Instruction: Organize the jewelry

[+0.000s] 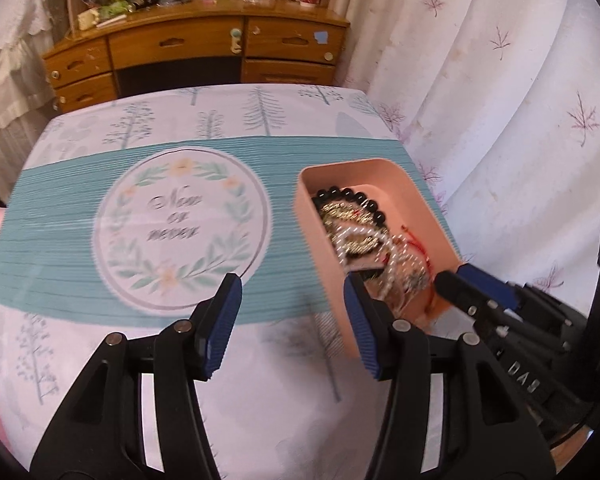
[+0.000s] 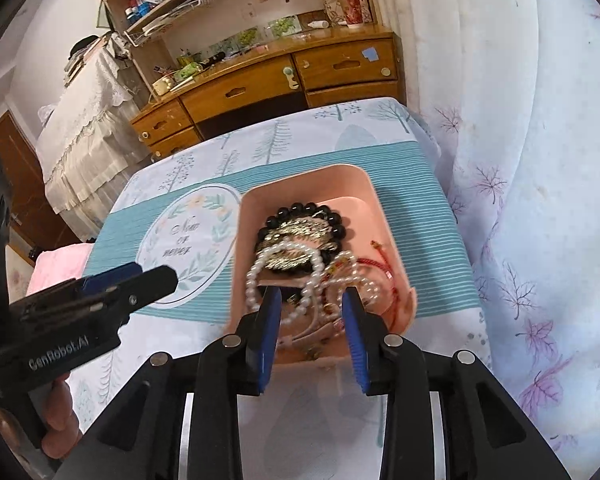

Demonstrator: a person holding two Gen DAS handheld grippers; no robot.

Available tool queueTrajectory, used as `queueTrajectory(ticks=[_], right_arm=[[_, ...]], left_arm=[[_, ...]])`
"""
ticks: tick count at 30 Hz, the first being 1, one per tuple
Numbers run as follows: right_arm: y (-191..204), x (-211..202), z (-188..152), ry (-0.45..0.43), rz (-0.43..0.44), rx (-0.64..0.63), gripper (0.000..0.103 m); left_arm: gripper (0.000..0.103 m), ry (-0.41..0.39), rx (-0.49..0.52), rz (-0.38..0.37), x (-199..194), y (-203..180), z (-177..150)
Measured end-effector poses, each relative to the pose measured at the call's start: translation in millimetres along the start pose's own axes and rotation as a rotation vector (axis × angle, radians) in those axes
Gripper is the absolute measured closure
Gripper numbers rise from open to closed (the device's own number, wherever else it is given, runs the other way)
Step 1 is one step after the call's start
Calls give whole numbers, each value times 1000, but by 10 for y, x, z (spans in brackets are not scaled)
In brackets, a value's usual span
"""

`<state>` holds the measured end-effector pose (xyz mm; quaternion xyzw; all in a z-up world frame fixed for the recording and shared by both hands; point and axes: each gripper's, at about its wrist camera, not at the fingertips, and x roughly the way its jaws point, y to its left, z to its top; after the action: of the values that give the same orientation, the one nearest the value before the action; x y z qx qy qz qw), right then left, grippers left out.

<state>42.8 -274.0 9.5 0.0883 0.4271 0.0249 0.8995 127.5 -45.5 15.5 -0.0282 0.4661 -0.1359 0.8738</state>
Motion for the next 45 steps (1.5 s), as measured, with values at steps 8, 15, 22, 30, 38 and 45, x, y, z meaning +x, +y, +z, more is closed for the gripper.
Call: queueTrajectory(ticks=[8,15,22,30,38,45], right_arm=[[398,-285,-400,-40,2,-54,67],[691,-458,-855,-67,0,-110,66],[874,-557,-1168,-95,-9,-160,66],[992,-559,-1302,-88,6,-177,66],[1054,-572,-1421,-82,20,-185,66],[1023,-582,-1451,-83,19,-175,66]], left_arm=[[48,-61,-9,106,-347,112,-476],[45,-109,-71,186,-565,201,-1007],[44,-115,-156,234,-593,329,-1355],[44,-167,-154,252,-713,335,-1512],[44,-175,-142,253,-761,286,-1583],[44,-164,-146,238,-738,290,-1630]])
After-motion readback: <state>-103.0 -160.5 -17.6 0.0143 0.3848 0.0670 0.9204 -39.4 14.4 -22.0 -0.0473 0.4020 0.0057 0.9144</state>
